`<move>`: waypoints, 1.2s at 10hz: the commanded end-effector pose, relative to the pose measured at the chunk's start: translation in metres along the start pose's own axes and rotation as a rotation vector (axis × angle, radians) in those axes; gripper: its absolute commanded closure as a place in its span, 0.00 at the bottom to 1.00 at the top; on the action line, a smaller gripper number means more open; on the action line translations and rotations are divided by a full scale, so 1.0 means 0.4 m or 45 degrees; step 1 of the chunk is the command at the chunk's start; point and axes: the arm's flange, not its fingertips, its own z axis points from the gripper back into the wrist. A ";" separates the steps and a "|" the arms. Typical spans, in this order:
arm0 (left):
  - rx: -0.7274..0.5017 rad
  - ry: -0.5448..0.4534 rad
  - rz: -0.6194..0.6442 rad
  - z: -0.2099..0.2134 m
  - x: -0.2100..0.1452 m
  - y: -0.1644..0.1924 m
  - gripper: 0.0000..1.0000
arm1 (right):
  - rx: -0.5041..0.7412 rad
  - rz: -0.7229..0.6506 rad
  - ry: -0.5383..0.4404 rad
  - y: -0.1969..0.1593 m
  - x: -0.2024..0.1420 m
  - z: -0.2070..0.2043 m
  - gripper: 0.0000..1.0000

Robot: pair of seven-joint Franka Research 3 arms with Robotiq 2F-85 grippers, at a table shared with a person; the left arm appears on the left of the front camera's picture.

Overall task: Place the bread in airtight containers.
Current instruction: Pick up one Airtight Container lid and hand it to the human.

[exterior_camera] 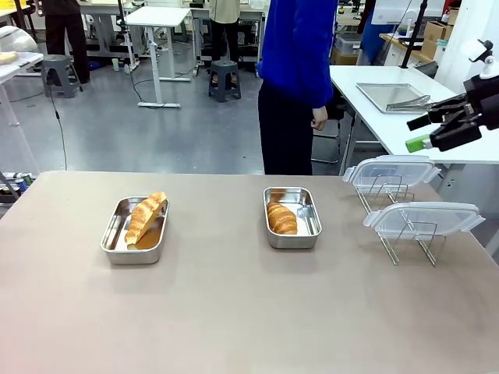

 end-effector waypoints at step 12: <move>-0.007 -0.010 -0.009 0.001 0.002 0.003 0.00 | -0.018 0.354 0.877 0.077 -0.091 -0.136 0.00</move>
